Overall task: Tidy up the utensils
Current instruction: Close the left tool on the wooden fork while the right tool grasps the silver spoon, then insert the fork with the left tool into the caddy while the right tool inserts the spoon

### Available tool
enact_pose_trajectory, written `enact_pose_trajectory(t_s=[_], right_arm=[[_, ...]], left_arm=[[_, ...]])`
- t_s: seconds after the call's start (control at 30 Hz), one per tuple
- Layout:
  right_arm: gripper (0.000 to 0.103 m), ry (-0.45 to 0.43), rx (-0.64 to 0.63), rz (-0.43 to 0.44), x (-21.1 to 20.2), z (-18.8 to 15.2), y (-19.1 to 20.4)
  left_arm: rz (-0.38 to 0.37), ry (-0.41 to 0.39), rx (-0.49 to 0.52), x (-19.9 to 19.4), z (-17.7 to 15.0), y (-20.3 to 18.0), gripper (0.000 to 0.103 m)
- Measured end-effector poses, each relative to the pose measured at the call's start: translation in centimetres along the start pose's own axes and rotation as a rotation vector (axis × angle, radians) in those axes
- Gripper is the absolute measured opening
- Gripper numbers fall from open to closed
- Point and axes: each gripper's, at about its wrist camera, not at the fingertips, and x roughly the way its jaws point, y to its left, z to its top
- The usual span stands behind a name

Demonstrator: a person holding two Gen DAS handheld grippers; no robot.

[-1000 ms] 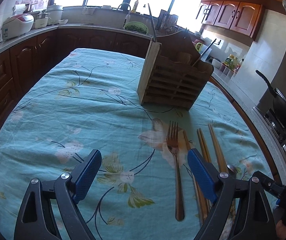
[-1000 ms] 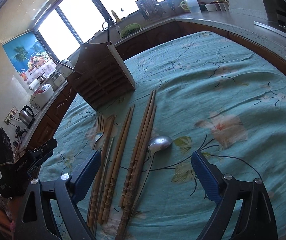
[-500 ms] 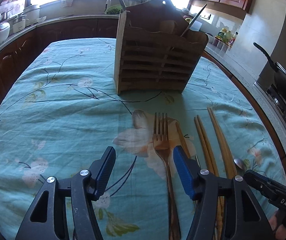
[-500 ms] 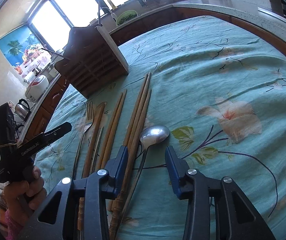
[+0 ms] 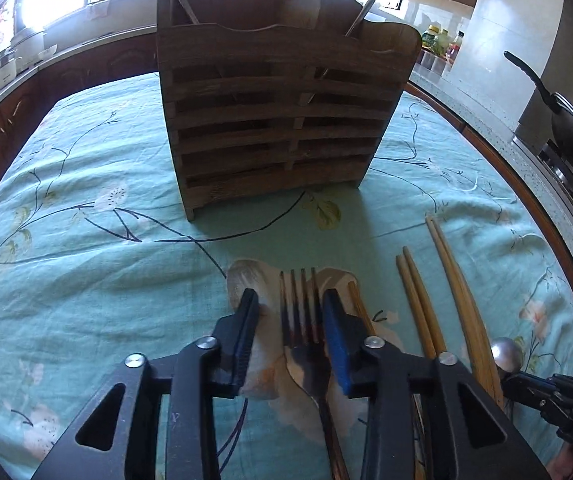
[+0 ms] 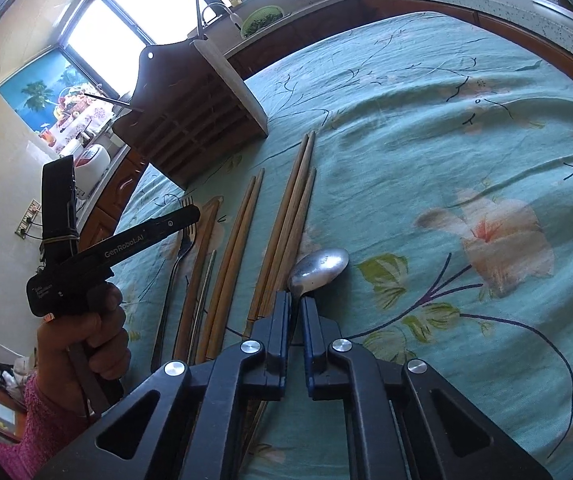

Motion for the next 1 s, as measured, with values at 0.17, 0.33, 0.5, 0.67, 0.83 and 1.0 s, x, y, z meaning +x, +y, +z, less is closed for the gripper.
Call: enact_pose_trajectory(t_s=[0.17,0.33,0.5,0.67,0.83,1.0], right_arm=[[0.003,-0.020,-0.002,0.009,-0.8,0.2,0.2],[0.002,-0.053,-0.017,0.017,-2.0,0.6,1.0],[0.002,-0.092,-0.037,0.022,-3.4,1.1,2.0],[0.002,-0.139,-0.053,0.038,-5.0,1.8,2.9],[0.002,-0.188,-0.069,0.058,-6.7,2.5,4.0],[0.002,-0.234,-0.097,0.067,-8.0,3.3,5.0]], left_arm=[[-0.052,0.001,-0.034,-0.2,-0.4,0.6,0.019],[-0.078,-0.036,-0.065,-2.6,-1.5,1.0,0.019],[-0.098,-0.105,-0.074,-6.6,-2.5,1.2,0.018],[-0.106,-0.183,-0.080,-10.9,-3.8,1.3,0.018],[-0.126,-0.248,-0.096,-14.5,-5.0,1.9,0.015],[-0.123,-0.296,-0.098,-17.5,-6.2,2.5,0.012]])
